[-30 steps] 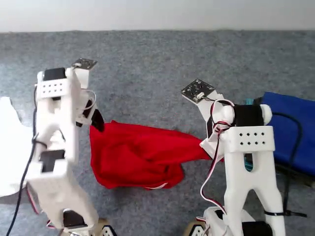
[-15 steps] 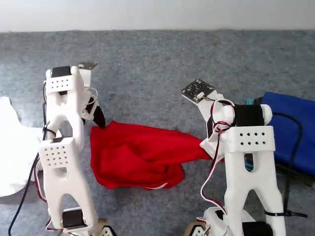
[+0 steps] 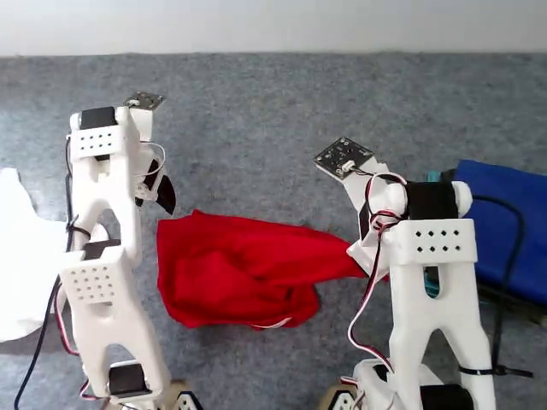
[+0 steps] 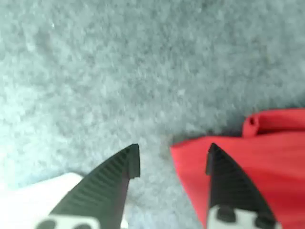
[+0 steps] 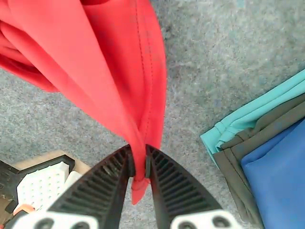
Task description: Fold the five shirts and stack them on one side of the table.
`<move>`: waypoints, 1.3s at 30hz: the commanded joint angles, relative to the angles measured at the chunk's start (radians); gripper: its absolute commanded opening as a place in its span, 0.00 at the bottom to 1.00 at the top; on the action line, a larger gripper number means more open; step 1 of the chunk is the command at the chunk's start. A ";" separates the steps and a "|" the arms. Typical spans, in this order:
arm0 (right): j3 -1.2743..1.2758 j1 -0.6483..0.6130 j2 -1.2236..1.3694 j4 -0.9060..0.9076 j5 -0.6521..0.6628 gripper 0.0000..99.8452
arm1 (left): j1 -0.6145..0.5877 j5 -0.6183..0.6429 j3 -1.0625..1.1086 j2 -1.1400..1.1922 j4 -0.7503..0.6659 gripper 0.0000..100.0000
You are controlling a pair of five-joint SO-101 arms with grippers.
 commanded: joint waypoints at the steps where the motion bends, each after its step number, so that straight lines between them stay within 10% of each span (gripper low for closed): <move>1: -0.003 0.016 -0.027 0.008 0.003 0.01 | 0.012 -0.008 0.082 -0.101 0.021 0.22; 22: -0.003 0.016 -0.027 0.008 0.003 0.01 | 0.032 -0.012 -0.111 0.215 0.021 0.22; 39: -0.003 0.018 -0.030 0.008 0.002 0.01 | 0.150 -0.012 0.041 0.193 0.023 0.01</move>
